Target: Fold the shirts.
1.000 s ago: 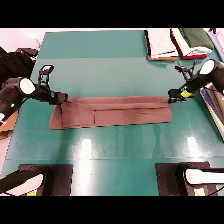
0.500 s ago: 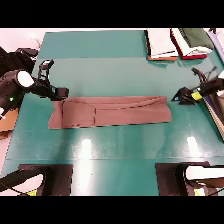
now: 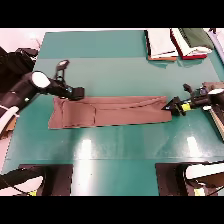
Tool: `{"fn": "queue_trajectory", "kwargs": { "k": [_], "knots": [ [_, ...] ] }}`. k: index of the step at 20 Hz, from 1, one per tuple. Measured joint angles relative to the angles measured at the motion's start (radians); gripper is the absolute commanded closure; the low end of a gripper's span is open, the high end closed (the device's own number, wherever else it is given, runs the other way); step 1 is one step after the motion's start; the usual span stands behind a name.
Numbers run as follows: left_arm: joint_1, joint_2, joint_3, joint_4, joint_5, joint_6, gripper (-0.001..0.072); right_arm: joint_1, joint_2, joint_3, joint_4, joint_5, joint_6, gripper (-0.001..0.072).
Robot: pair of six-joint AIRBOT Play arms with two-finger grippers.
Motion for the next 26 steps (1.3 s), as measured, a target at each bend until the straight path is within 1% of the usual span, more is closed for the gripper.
{"fn": "queue_trajectory", "kwargs": {
  "k": [1, 4, 7, 11, 15, 23, 26],
  "knots": [
    [-0.030, -0.018, 0.001, -0.009, 0.022, -0.001, 0.0683, 0.029, -0.008, 0.013, 0.002, -0.013, -0.007, 0.0692],
    [-0.106, -0.080, 0.006, -0.045, 0.087, -0.005, 0.0682, 0.097, 0.011, 0.080, 0.022, 0.000, -0.031, 0.0692],
    [-0.153, -0.160, 0.040, -0.071, 0.118, -0.006, 0.0683, 0.145, 0.089, 0.175, 0.033, 0.039, -0.029, 0.0693],
    [-0.192, -0.272, 0.120, -0.097, 0.134, -0.006, 0.0682, 0.238, 0.213, 0.323, 0.044, 0.059, 0.036, 0.0693],
    [-0.219, -0.347, 0.179, -0.102, 0.138, -0.005, 0.0682, 0.350, 0.287, 0.465, 0.045, 0.057, 0.113, 0.0692],
    [-0.231, -0.377, 0.203, -0.101, 0.135, -0.005, 0.0682, 0.547, 0.283, 0.647, 0.045, 0.023, 0.214, 0.0692],
    [-0.209, -0.359, 0.224, -0.086, 0.101, -0.005, 0.0682, 0.623, 0.250, 0.700, 0.046, 0.000, 0.233, 0.0692]
  ]
}}
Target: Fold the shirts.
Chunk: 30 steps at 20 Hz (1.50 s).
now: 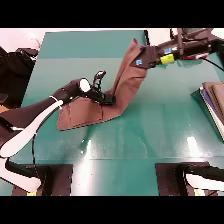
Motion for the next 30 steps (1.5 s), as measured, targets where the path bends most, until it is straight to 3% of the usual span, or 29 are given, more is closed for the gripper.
{"fn": "queue_trajectory", "kwargs": {
  "k": [4, 8, 10, 12, 14, 15, 18, 22, 23, 24, 25, 26, 30],
  "knots": [
    [0.134, 0.131, 0.037, 0.070, -0.058, 0.000, 0.0682, 0.120, -0.060, 0.058, 0.002, -0.058, 0.012, 0.0692],
    [0.360, 0.360, 0.084, 0.184, -0.131, 0.000, 0.0681, 0.284, -0.168, 0.099, 0.062, -0.201, -0.004, 0.0677],
    [0.460, 0.467, 0.104, 0.235, -0.152, 0.000, 0.0681, 0.387, -0.252, 0.133, 0.092, -0.315, -0.055, 0.0307],
    [0.547, 0.561, 0.117, 0.270, -0.167, 0.000, 0.0682, 0.483, -0.345, 0.188, 0.111, -0.418, -0.105, 0.0305],
    [0.600, 0.621, 0.122, 0.289, -0.186, 0.001, 0.0682, 0.544, -0.423, 0.251, 0.110, -0.467, -0.135, 0.0458],
    [0.614, 0.639, 0.124, 0.291, -0.200, 0.002, 0.0681, 0.558, -0.447, 0.275, 0.104, -0.470, -0.145, 0.0474],
    [0.643, 0.665, 0.123, 0.283, -0.235, 0.005, 0.0682, 0.541, -0.453, 0.271, 0.062, -0.420, -0.159, 0.0474],
    [0.615, 0.676, 0.102, 0.250, -0.250, 0.020, 0.0682, 0.412, -0.348, 0.087, -0.025, -0.333, -0.134, 0.0473],
    [0.595, 0.677, 0.096, 0.245, -0.253, 0.025, 0.0682, 0.365, -0.314, 0.017, -0.050, -0.316, -0.115, 0.0456],
    [0.573, 0.677, 0.090, 0.244, -0.252, 0.031, 0.0681, 0.319, -0.283, -0.049, -0.070, -0.304, -0.093, 0.0366],
    [0.550, 0.677, 0.087, 0.244, -0.253, 0.037, 0.0681, 0.270, -0.257, -0.116, -0.088, -0.295, -0.076, 0.0230],
    [0.524, 0.675, 0.084, 0.238, -0.251, 0.043, 0.0682, 0.220, -0.235, -0.185, -0.101, -0.286, -0.062, 0.0150],
    [0.439, 0.660, 0.079, 0.236, -0.241, 0.054, 0.0682, 0.078, -0.198, -0.397, -0.102, -0.288, -0.018, 0.0135]
  ]
}}
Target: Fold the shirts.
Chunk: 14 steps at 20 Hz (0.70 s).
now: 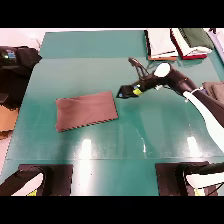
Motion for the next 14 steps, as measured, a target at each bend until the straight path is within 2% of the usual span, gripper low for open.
{"fn": "queue_trajectory", "kwargs": {
  "k": [5, 10, 12, 14],
  "knots": [
    [-0.051, -0.037, -0.001, -0.016, 0.015, 0.004, 0.0681, -0.023, -0.079, -0.088, 0.147, -0.035, 0.003, 0.0135],
    [-0.062, -0.059, -0.001, -0.037, 0.013, 0.006, 0.0682, 0.082, -0.247, 0.019, 0.292, -0.038, -0.024, 0.0154],
    [-0.063, -0.061, -0.001, -0.050, 0.011, 0.006, 0.0682, 0.131, -0.314, 0.090, 0.323, -0.050, -0.028, 0.0399],
    [-0.064, -0.062, -0.001, -0.070, 0.011, 0.006, 0.0682, 0.173, -0.365, 0.158, 0.330, -0.082, -0.032, 0.0691]
  ]
}}
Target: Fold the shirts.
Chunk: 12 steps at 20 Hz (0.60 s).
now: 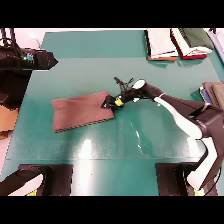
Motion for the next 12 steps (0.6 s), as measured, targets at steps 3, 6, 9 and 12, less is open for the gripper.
{"fn": "queue_trajectory", "kwargs": {
  "k": [3, 6, 9, 12],
  "knots": [
    [0.000, -0.001, 0.000, -0.034, -0.001, 0.000, 0.0683, 0.032, -0.035, 0.092, 0.011, -0.030, -0.023, 0.0692],
    [-0.001, -0.001, 0.000, -0.069, -0.005, 0.000, 0.0683, 0.013, -0.023, 0.165, -0.030, -0.024, -0.033, 0.0692],
    [-0.032, -0.001, 0.000, -0.080, -0.013, 0.001, 0.0683, -0.067, 0.064, 0.179, -0.138, -0.006, -0.009, 0.0693],
    [-0.103, -0.001, 0.000, -0.079, 0.003, 0.001, 0.0682, -0.199, 0.194, 0.135, -0.251, 0.018, 0.017, 0.0693]
  ]
}}
